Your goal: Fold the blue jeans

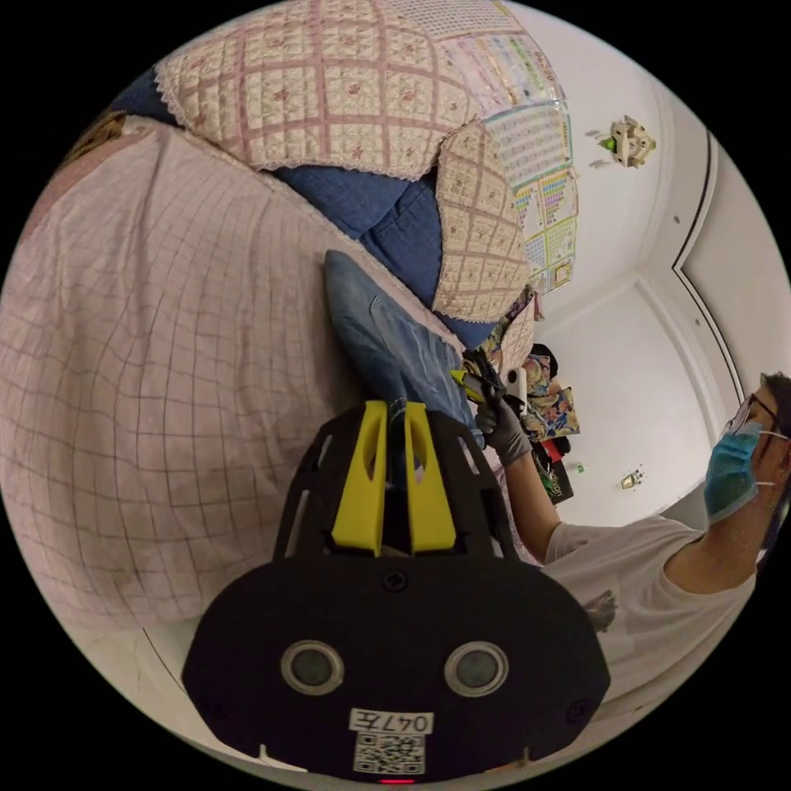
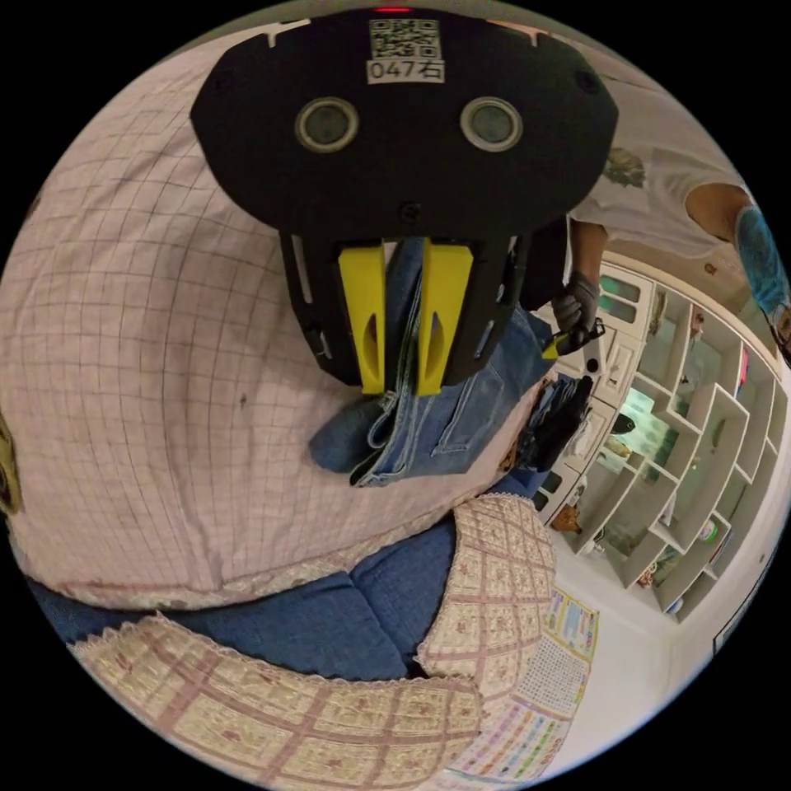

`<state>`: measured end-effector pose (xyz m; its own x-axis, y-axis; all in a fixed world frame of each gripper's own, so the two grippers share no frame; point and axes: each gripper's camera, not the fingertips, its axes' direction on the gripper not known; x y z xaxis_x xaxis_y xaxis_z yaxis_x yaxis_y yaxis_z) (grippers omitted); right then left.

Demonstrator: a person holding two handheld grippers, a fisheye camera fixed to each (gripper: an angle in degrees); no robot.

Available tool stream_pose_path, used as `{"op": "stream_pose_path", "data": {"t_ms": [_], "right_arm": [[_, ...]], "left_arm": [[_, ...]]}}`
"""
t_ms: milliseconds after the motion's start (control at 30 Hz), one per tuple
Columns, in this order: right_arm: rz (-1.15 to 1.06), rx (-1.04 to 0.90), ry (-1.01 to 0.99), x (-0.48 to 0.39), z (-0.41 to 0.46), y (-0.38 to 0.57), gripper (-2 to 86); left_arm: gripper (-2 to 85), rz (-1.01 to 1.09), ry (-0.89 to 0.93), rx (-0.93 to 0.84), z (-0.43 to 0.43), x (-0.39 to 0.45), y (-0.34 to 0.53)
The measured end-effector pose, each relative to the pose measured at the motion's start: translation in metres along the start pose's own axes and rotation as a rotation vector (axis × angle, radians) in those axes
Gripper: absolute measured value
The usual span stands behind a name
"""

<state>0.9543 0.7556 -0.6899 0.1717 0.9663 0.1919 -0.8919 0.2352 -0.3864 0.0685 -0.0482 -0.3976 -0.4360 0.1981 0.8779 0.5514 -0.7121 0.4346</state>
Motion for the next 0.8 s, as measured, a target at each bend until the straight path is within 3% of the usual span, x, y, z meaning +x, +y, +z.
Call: {"op": "stream_pose_path", "data": {"t_ms": [233,433,667,800], "right_arm": [[-0.239,0.089,0.242,-0.105,-0.084,0.038,0.8],[-0.248,0.268,0.431,-0.167,-0.216,0.148,0.7],[-0.019,0.472,0.832,-0.198,-0.373,0.261,0.3],[0.037,0.68,0.985,-0.202,-0.432,0.277,0.3]], "left_arm": [[-0.2,0.171,-0.027,0.066,-0.045,0.075,-0.035],[-0.3,0.329,0.152,0.036,-0.062,0.164,-0.052],[-0.4,0.481,0.446,-0.307,0.084,0.275,-0.117],[0.3,0.638,0.536,-0.364,0.179,0.369,-0.185]]}}
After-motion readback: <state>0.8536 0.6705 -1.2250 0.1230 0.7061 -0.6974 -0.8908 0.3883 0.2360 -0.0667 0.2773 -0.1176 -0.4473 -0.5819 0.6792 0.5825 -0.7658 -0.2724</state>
